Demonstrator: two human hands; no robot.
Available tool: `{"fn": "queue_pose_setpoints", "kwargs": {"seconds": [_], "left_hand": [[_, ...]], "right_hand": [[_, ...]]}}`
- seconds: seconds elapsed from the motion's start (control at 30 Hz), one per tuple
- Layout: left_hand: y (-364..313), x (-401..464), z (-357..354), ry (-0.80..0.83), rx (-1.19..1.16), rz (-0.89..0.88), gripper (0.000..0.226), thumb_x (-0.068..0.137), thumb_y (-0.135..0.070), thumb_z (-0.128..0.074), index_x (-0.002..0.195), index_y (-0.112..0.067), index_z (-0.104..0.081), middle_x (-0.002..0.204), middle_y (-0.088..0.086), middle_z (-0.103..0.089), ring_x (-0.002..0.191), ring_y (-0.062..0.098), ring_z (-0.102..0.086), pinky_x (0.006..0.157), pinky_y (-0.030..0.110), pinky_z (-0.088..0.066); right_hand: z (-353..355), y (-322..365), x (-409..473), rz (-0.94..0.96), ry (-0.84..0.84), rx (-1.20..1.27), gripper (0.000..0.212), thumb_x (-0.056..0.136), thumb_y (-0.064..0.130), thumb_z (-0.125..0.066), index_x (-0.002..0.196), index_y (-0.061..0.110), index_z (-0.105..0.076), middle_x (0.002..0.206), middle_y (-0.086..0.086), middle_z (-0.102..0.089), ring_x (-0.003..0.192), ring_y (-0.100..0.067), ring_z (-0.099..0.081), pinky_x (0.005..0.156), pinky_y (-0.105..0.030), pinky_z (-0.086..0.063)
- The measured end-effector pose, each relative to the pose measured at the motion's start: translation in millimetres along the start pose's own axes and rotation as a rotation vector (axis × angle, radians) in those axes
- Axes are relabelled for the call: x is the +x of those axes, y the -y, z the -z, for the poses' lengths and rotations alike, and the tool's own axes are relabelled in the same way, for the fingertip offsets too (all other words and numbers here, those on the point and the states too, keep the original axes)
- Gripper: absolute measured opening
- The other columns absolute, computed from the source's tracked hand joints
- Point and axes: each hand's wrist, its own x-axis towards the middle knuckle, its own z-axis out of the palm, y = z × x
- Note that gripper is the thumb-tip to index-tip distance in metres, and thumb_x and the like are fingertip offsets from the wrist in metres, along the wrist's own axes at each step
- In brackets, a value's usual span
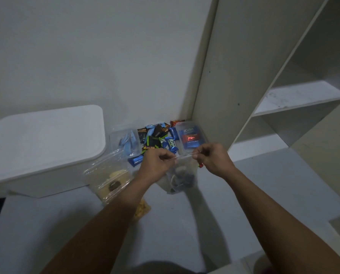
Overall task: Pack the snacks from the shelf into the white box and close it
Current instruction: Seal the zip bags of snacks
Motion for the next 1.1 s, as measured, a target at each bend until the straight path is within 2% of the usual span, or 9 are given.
{"fn": "queue_pose_setpoints", "kwargs": {"seconds": [0.17, 0.37, 0.43, 0.5, 0.63, 0.8, 0.87, 1.0, 1.1], "left_hand": [[-3.1, 7.1, 0.9, -0.075, 0.113, -0.064, 0.007, 0.078, -0.009, -0.074, 0.083, -0.012, -0.077, 0.074, -0.003, -0.068, 0.071, 0.006, -0.062, 0.067, 0.022, -0.048], [-9.7, 13.5, 3.2, -0.119, 0.213, -0.169, 0.004, 0.076, -0.006, -0.075, 0.080, -0.006, -0.076, 0.076, 0.005, -0.069, 0.071, 0.014, -0.059, 0.073, 0.029, -0.050], [-12.2, 14.5, 2.7, -0.114, 0.233, -0.174, 0.003, 0.077, -0.005, -0.074, 0.080, -0.006, -0.076, 0.076, 0.003, -0.066, 0.072, 0.016, -0.059, 0.073, 0.031, -0.051], [-15.0, 15.9, 2.1, -0.100, 0.254, -0.185, 0.004, 0.077, -0.006, -0.073, 0.078, -0.009, -0.075, 0.073, -0.002, -0.062, 0.072, 0.016, -0.058, 0.071, 0.032, -0.050], [-17.6, 15.6, 3.8, -0.067, 0.257, -0.175, 0.012, 0.078, -0.010, -0.073, 0.074, -0.020, -0.069, 0.076, -0.004, -0.064, 0.076, 0.016, -0.061, 0.074, 0.038, -0.054], [-20.0, 11.1, 3.6, -0.026, 0.256, -0.203, 0.009, 0.074, -0.014, -0.077, 0.075, -0.020, -0.071, 0.077, -0.003, -0.067, 0.077, 0.015, -0.062, 0.073, 0.040, -0.055], [-20.2, 11.1, 3.8, -0.055, 0.277, -0.246, 0.007, 0.073, -0.010, -0.076, 0.070, -0.016, -0.073, 0.072, -0.003, -0.066, 0.072, 0.016, -0.062, 0.070, 0.042, -0.055], [-22.0, 10.7, 4.0, -0.077, 0.325, -0.266, 0.005, 0.074, -0.011, -0.075, 0.073, -0.016, -0.076, 0.069, -0.007, -0.066, 0.070, 0.013, -0.061, 0.067, 0.037, -0.055], [-25.1, 10.8, 2.0, -0.066, 0.294, -0.262, 0.007, 0.074, -0.011, -0.075, 0.076, -0.017, -0.076, 0.070, -0.009, -0.064, 0.069, 0.010, -0.060, 0.065, 0.030, -0.051]], "right_hand": [[2.8, 2.2, 2.1, 0.009, -0.010, -0.014, 0.010, 0.086, 0.010, -0.070, 0.076, 0.014, -0.069, 0.065, -0.003, -0.065, 0.061, -0.017, -0.061, 0.068, -0.033, -0.056], [6.0, 13.2, 4.1, 0.053, -0.052, -0.090, 0.017, 0.084, 0.012, -0.072, 0.068, 0.017, -0.068, 0.062, 0.010, -0.062, 0.061, -0.014, -0.059, 0.070, -0.030, -0.053], [7.6, 16.7, 3.7, 0.110, -0.027, -0.129, 0.012, 0.083, 0.014, -0.071, 0.072, 0.015, -0.068, 0.067, 0.019, -0.058, 0.067, -0.013, -0.058, 0.072, -0.032, -0.054], [7.8, 20.0, 3.3, 0.163, 0.001, -0.142, 0.007, 0.082, 0.014, -0.072, 0.075, 0.015, -0.069, 0.070, 0.018, -0.057, 0.067, -0.009, -0.056, 0.071, -0.033, -0.053], [5.3, 22.7, 3.7, 0.179, -0.055, -0.178, 0.006, 0.083, 0.013, -0.073, 0.078, 0.008, -0.073, 0.065, 0.017, -0.055, 0.063, 0.001, -0.049, 0.060, -0.022, -0.039], [-0.6, 21.9, 4.6, 0.119, -0.051, -0.123, 0.006, 0.081, 0.011, -0.074, 0.075, 0.010, -0.074, 0.063, 0.014, -0.058, 0.061, -0.004, -0.054, 0.068, -0.033, -0.053], [-2.4, 20.6, 3.3, 0.124, -0.015, -0.110, 0.008, 0.082, 0.014, -0.073, 0.074, 0.014, -0.072, 0.066, 0.015, -0.059, 0.064, 0.000, -0.053, 0.069, -0.032, -0.051], [-5.4, 22.5, 3.0, 0.178, 0.006, -0.186, 0.012, 0.080, 0.020, -0.073, 0.069, 0.022, -0.068, 0.076, 0.014, -0.063, 0.077, -0.005, -0.058, 0.068, -0.026, -0.048], [-9.3, 25.9, 4.1, 0.176, -0.032, -0.254, 0.023, 0.081, 0.017, -0.072, 0.063, 0.026, -0.062, 0.069, 0.013, -0.059, 0.073, -0.013, -0.058, 0.069, -0.029, -0.049]]}}
